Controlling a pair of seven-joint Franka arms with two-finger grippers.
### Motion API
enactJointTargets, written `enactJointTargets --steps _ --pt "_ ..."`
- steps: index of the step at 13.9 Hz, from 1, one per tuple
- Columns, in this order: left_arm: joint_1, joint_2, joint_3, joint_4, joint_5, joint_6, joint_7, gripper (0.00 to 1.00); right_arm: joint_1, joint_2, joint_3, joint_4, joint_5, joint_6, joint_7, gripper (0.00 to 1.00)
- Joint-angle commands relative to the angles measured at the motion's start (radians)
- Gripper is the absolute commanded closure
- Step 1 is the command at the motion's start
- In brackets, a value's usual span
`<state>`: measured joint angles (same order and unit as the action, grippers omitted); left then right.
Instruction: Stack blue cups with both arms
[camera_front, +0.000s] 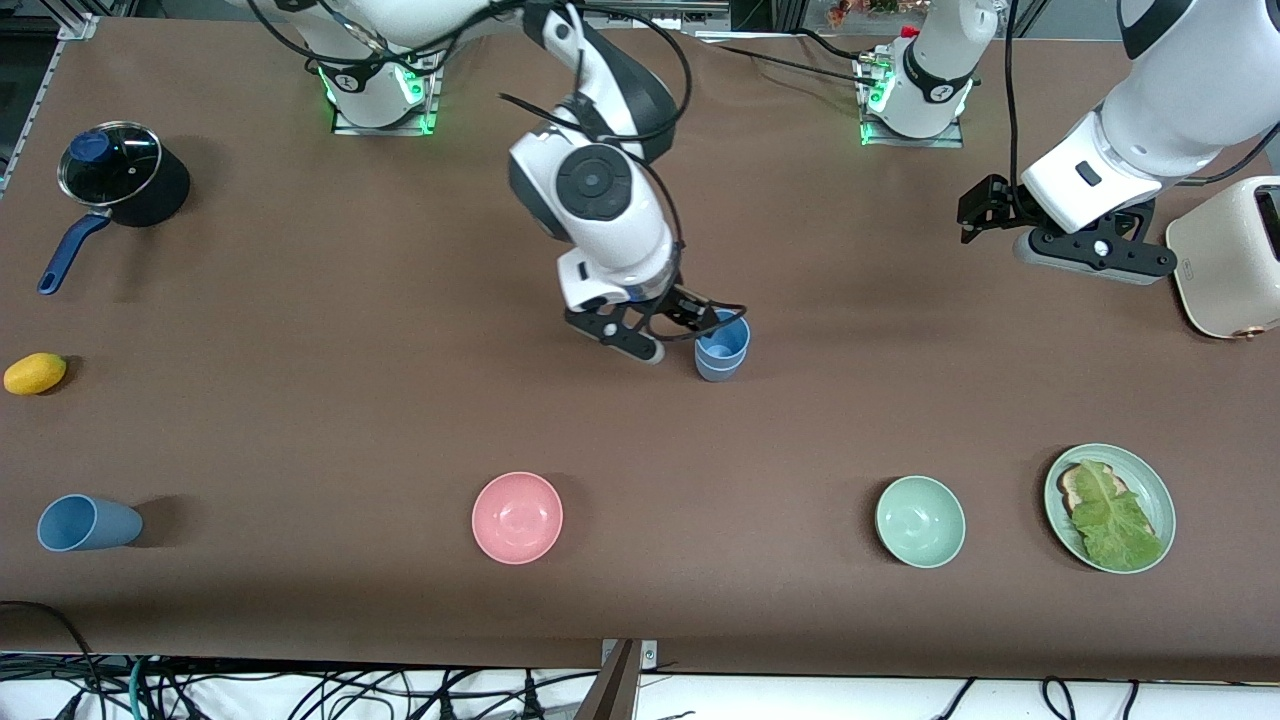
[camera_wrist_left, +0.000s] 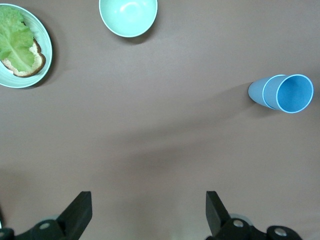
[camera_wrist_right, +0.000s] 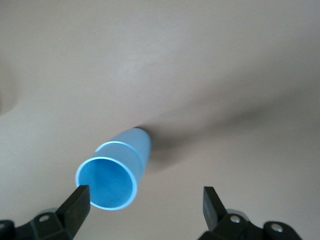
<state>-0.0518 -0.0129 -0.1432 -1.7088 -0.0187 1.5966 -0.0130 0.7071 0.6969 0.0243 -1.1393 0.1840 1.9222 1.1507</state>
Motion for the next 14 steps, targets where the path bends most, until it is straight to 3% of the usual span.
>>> enactJointTargets --steps 1,7,14 --pt "0.004 0.022 -0.003 0.037 0.013 -0.029 -0.007 0.00 -0.072 -0.048 0.005 -0.008 0.055 -0.136 -0.135 0.00" --pt "0.007 0.024 -0.001 0.038 0.011 -0.029 0.001 0.00 -0.210 -0.094 -0.009 -0.011 0.048 -0.399 -0.372 0.00" --pt "-0.002 0.030 -0.003 0.046 0.011 -0.026 0.001 0.00 -0.219 -0.137 -0.225 -0.016 0.043 -0.568 -0.719 0.00"
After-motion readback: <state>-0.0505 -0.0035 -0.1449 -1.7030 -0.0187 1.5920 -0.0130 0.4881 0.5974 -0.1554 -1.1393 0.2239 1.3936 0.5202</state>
